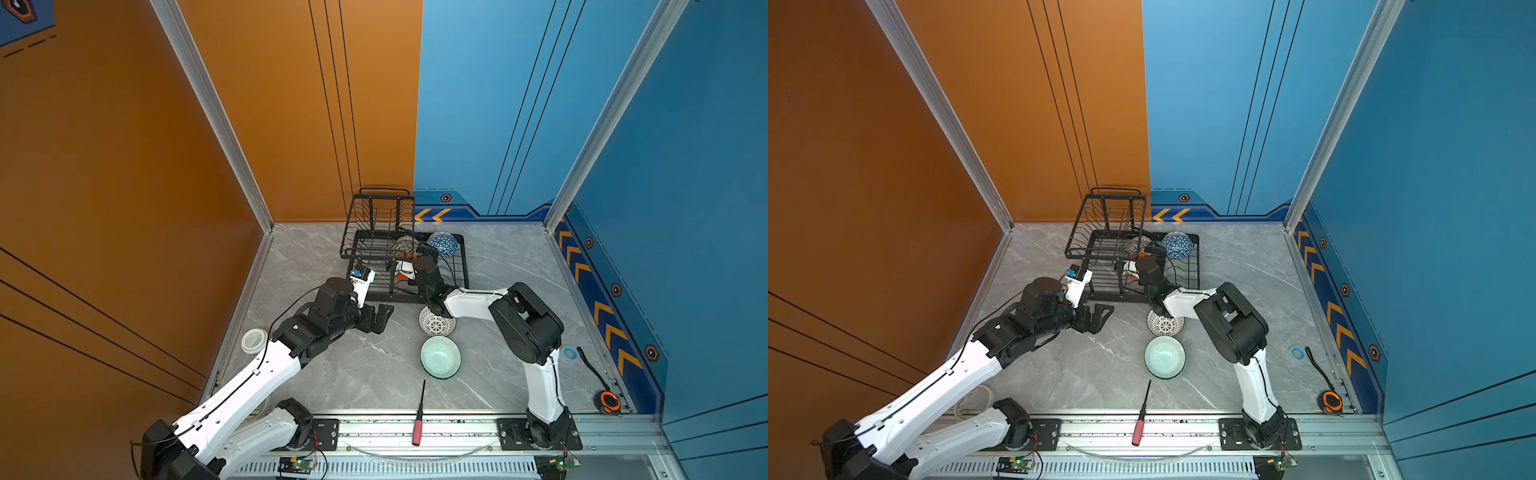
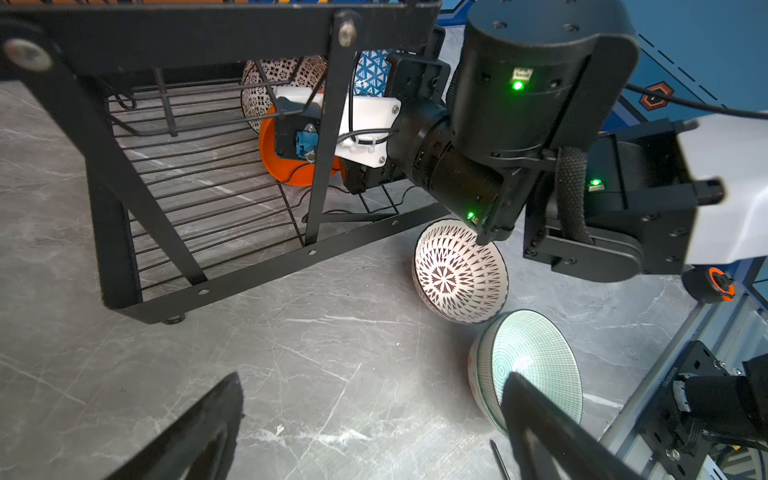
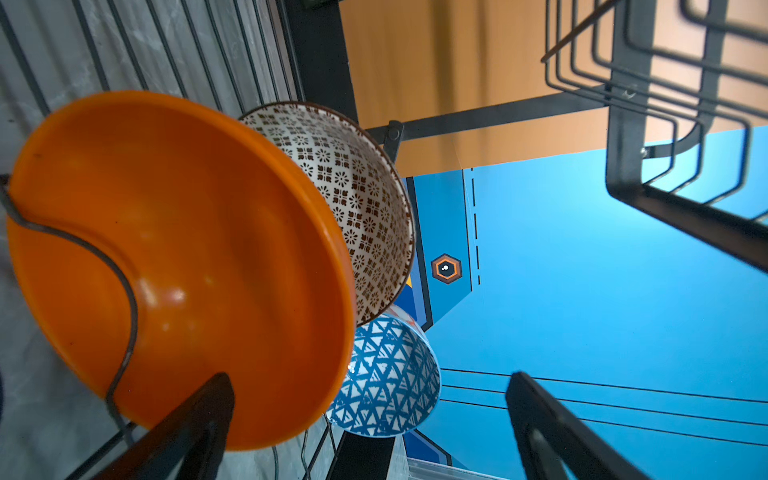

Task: Load the bowls into the dish rack
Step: 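Open the right gripper and withdraw it from the orange bowl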

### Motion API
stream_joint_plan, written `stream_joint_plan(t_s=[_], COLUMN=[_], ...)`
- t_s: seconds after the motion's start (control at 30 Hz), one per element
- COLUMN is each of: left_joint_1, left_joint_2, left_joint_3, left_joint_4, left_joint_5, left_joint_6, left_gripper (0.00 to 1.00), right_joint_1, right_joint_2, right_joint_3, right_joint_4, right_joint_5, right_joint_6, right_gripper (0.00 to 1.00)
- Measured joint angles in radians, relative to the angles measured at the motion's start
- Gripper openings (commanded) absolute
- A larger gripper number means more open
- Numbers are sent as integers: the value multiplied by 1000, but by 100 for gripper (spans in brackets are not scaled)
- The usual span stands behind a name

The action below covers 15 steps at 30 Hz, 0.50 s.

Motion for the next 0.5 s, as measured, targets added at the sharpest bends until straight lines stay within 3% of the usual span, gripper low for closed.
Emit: stream_joint_plan(t_s=[0.5], left_joint_1=[0], left_joint_2=[-26], left_joint_3=[-20], left_joint_4=[1], left_joint_5=[5], left_joint_6=[0], left_gripper=[98], right_joint_1=[11], right_joint_2=[-48], right_joint_3=[-24], right_joint_4=[-59], right_joint_5=[101], right_joint_6=[0], right_gripper=[100])
